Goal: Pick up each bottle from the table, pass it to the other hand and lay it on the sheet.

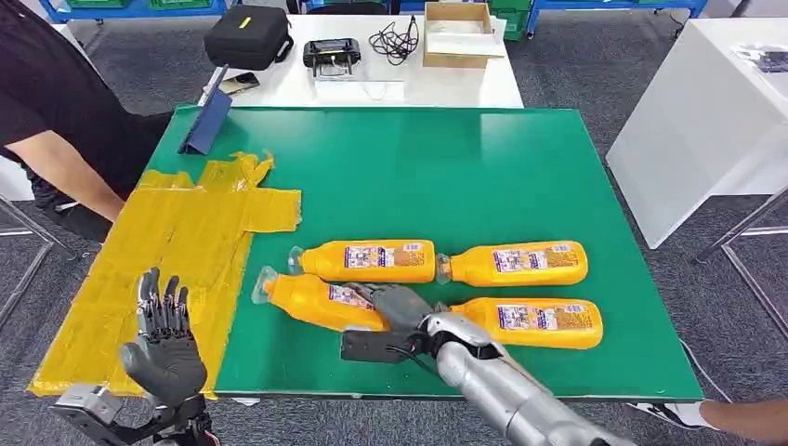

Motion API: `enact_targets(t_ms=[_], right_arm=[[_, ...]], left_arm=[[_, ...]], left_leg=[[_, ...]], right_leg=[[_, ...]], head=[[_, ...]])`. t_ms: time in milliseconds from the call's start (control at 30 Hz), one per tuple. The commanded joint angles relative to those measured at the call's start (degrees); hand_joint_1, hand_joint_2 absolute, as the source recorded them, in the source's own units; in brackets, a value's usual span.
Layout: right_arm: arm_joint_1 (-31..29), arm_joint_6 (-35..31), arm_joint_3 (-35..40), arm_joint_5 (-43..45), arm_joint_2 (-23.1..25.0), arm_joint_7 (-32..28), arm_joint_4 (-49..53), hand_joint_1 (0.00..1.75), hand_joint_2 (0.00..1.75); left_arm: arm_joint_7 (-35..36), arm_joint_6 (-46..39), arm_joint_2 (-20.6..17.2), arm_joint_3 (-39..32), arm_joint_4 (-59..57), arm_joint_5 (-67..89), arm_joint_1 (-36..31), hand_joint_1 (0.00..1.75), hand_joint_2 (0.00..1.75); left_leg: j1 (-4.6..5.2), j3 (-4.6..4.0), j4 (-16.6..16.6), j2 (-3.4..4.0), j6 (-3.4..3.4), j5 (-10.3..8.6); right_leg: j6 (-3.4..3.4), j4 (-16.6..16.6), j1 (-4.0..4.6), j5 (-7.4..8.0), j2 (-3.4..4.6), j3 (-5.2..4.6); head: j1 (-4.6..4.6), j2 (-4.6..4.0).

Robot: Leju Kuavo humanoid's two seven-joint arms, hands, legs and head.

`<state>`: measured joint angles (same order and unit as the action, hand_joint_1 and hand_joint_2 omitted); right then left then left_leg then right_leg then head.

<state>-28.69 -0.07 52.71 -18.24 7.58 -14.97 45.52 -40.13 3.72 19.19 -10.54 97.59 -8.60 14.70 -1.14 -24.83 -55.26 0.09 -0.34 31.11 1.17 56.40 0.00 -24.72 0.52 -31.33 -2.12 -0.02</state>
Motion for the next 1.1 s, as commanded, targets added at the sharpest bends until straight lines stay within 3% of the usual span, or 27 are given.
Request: enact_targets(t_ms=[33,400,867,1100], right_arm=[[16.22,-3.84,-13.45,2.42,-0.77,-2.99,22.75,1.75,1.75],[13.71,-0.63,-10.56,0.91,2.71,-5.24,14.61,1.75,1.75],[13.48,-0.45,-10.0,0.73,3.06,-5.26,13.46,1.75,1.75],[10.76,1.53,-3.55,-3.27,5.45,-4.31,6.14,1.75,1.75]], left_arm=[[0.13,-0.46,0.81,0.94,-2.36,-5.22,0.21,0.0,1.75],[0.29,13.02,0.23,5.6,-5.83,-4.43,0.72,0.0,1.75],[0.13,13.8,0.32,6.27,-5.72,-3.92,0.82,0.0,1.75],[0.13,17.74,0.37,8.6,-5.91,1.24,1.21,0.0,1.75]], left_leg=[[-0.01,-0.19,0.03,-0.25,0.06,-0.01],[0.04,-0.38,0.14,-0.09,0.11,-0.09],[0.02,-0.41,0.07,-0.02,0.05,-0.03],[0.02,-0.39,0.1,0.04,0.05,-0.02]], right_leg=[[0.0,-0.02,0.01,-0.05,-0.27,-0.13],[0.04,-0.15,-0.03,0.07,-0.13,-0.34],[0.02,-0.05,-0.03,0.02,-0.03,-0.39],[0.01,-0.06,-0.03,0.03,0.03,-0.39]], head=[[-0.02,0.0],[0.02,0.0],[0.0,0.0],[0.0,0.0]])
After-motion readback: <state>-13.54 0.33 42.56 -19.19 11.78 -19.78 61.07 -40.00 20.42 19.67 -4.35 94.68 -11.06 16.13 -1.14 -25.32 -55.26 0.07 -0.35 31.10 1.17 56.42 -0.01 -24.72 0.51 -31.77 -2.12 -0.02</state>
